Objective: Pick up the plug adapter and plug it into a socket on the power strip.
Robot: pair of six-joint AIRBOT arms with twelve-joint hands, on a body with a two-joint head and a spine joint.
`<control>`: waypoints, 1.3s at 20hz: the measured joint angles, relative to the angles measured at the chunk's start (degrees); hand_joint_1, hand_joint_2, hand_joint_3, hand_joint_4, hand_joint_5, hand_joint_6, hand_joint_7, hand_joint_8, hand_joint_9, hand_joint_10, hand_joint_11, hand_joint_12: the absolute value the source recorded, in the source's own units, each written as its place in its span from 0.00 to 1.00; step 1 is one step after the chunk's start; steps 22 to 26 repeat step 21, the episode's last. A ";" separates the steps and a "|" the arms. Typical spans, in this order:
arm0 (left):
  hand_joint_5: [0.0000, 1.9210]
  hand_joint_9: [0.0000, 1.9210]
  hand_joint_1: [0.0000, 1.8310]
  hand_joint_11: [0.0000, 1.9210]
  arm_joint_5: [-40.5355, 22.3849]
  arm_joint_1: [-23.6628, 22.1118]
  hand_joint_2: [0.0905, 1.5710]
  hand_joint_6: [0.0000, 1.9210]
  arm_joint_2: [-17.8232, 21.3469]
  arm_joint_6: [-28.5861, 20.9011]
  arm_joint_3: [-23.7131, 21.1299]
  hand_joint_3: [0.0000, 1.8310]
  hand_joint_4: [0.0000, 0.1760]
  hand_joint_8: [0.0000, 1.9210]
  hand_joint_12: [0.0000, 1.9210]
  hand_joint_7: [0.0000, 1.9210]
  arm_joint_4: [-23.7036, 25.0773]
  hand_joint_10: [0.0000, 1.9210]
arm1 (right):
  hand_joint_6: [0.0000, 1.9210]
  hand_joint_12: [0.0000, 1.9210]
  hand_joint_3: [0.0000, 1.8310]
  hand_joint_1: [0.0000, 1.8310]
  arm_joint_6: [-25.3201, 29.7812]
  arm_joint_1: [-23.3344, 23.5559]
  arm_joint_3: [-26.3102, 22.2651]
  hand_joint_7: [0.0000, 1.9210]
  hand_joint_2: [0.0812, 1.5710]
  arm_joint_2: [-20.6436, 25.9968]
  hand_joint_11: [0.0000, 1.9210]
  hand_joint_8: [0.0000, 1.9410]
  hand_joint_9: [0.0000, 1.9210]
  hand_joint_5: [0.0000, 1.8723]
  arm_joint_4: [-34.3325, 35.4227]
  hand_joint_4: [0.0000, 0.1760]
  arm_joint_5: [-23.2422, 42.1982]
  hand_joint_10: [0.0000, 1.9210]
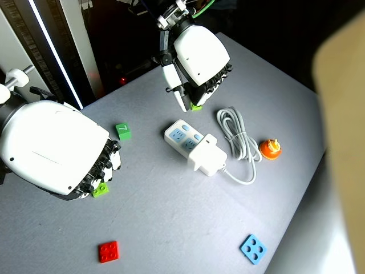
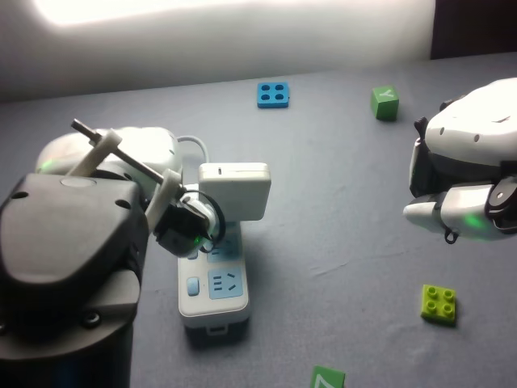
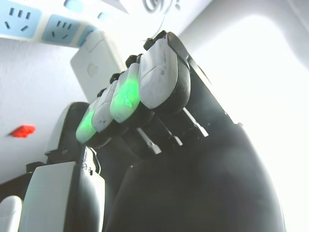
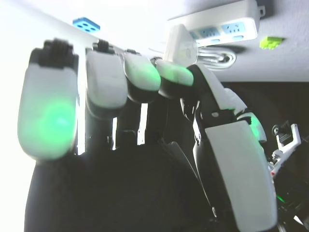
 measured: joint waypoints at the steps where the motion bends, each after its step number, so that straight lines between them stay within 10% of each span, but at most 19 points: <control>1: 0.67 0.72 0.36 0.75 0.02 0.00 0.88 1.00 0.11 0.00 0.00 0.00 0.00 1.00 1.00 0.71 0.17 1.00 | 1.00 1.00 0.00 0.27 0.00 0.00 -0.02 0.60 0.91 -0.11 0.81 1.00 0.70 0.53 0.00 0.00 0.02 1.00; 26: 0.64 0.69 0.36 0.73 -0.04 -2.73 0.88 1.00 1.07 0.52 -0.02 0.00 0.00 1.00 1.00 0.67 -0.11 1.00 | 1.00 1.00 0.00 0.32 2.25 -0.35 0.42 0.60 0.88 -4.44 0.79 1.00 0.69 0.56 -6.08 0.00 -0.90 1.00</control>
